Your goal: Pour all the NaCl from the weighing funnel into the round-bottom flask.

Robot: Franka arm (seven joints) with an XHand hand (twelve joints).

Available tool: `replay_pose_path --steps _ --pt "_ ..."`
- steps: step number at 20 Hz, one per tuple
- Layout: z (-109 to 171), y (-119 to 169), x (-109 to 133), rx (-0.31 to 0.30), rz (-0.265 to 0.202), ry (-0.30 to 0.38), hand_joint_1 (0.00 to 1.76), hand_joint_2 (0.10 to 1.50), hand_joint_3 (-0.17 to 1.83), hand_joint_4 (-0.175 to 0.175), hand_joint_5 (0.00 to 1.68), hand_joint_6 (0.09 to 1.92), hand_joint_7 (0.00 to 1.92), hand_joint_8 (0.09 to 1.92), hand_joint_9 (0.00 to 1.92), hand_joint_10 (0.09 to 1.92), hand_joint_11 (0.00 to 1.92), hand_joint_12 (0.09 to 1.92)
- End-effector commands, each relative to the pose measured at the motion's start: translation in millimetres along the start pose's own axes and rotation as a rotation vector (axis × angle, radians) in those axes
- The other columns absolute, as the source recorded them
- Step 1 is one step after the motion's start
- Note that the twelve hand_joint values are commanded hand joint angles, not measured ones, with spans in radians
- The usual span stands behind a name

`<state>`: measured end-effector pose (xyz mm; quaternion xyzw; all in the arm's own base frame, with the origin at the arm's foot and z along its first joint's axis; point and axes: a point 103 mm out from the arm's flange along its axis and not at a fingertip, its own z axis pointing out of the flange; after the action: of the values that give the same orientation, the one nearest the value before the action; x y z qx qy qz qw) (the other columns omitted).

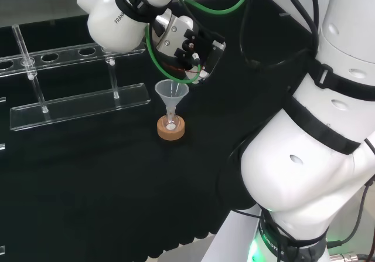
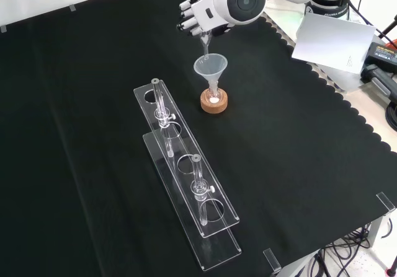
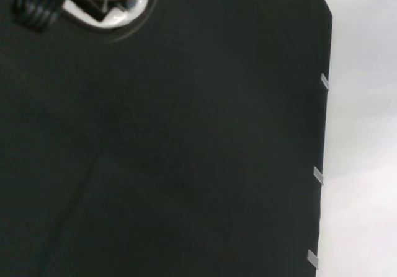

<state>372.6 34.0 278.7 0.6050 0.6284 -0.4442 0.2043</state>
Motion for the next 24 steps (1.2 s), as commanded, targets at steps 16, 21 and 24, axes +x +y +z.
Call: replay_pose_path --steps 16,21,24 --pt "-7.0 -1.2 3.0 -0.035 -0.008 -0.049 1.13 0.64 0.66 0.175 1.31 0.61 0.6 0.64 1.0 0.23 0.94 0.96" --pt "-5.6 -2.2 1.8 -0.04 -0.004 -0.046 1.13 0.64 0.66 0.175 1.31 0.61 0.6 0.64 1.0 0.23 0.94 0.96" --pt "-5.6 -2.3 1.8 -0.047 -0.006 -0.047 1.13 0.64 0.66 0.175 1.31 0.61 0.6 0.64 1.0 0.23 0.94 0.96"
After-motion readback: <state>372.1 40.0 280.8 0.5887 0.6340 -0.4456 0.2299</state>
